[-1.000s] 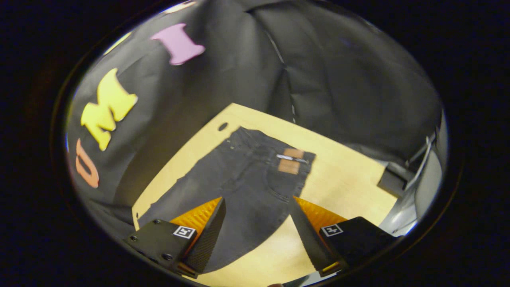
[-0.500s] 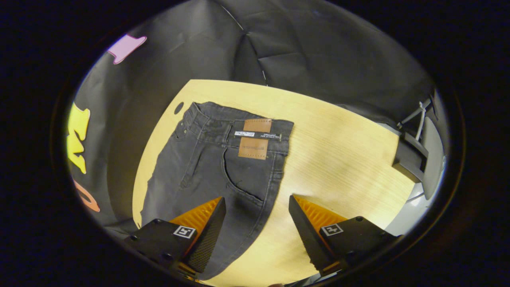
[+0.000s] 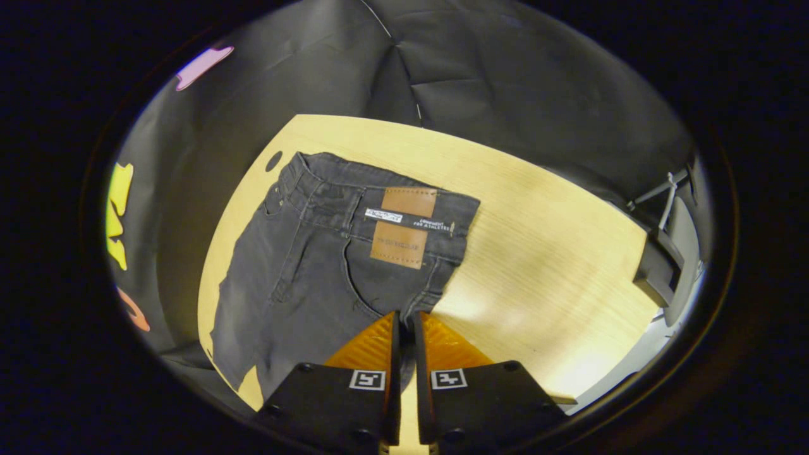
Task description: Grasp the waist and the cuffs of the jeans and fold them to make the two legs overlap; first hold the waist and fold one-third of the jeans toward the cuffs, then hold the cuffs and fold the remaining one-third in the same direction to finish folding.
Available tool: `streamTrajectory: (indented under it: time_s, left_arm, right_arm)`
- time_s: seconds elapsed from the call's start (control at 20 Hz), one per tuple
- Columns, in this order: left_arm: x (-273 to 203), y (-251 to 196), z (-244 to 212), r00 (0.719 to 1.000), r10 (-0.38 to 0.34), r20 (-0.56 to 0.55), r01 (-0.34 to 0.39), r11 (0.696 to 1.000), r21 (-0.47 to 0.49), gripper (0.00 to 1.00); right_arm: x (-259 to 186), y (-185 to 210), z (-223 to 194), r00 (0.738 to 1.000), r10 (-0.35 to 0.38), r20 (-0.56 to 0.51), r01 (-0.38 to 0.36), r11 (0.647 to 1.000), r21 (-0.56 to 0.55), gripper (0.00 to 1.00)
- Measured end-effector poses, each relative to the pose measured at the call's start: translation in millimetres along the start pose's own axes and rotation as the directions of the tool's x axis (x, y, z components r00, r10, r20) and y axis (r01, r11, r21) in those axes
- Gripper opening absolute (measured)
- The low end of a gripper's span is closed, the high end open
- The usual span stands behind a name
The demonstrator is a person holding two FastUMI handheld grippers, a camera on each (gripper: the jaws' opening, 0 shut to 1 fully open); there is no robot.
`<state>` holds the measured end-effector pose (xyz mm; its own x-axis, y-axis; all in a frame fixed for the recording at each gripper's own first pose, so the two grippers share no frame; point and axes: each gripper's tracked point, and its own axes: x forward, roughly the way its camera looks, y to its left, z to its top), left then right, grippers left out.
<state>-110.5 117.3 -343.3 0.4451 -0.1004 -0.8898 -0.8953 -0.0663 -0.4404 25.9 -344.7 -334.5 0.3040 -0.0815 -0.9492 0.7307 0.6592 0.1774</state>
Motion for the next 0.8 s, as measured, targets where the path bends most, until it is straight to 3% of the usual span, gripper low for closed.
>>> streamTrajectory:
  time_s: [0.05,0.15,0.2,0.25,0.45,0.75,0.8]
  left_arm:
    - [-1,0,0,1.000,0.006,-0.006,-0.006,1.000,-0.001,0.04]
    - [-1,1,0,1.000,0.023,-0.010,-0.023,1.000,0.016,0.04]
    - [0,1,0,0.999,0.032,-0.009,-0.032,0.999,0.024,0.03]
    - [0,0,0,0.999,0.042,-0.009,-0.041,0.999,0.025,0.03]
    - [-8,-12,0,0.999,0.046,-0.022,-0.046,0.999,0.002,0.04]
    - [-31,-83,8,0.997,-0.058,-0.040,0.056,0.996,-0.066,0.03]
    - [-34,-98,10,0.996,-0.073,-0.042,0.070,0.995,-0.067,0.03]
  right_arm:
    - [1,0,2,1.000,-0.001,0.008,0.001,1.000,-0.003,0.01]
    - [2,0,-1,1.000,0.002,0.016,-0.002,1.000,-0.017,0.01]
    - [2,1,0,1.000,0.007,0.016,-0.007,1.000,-0.014,0.05]
    - [-1,1,0,1.000,0.016,0.016,-0.015,1.000,-0.004,0.01]
    - [-23,8,5,0.997,0.065,0.049,-0.064,0.997,-0.031,0.01]
    - [-68,53,31,0.973,0.222,0.067,-0.223,0.975,0.007,0.04]
    - [-72,63,35,0.968,0.242,0.069,-0.243,0.970,0.006,0.01]
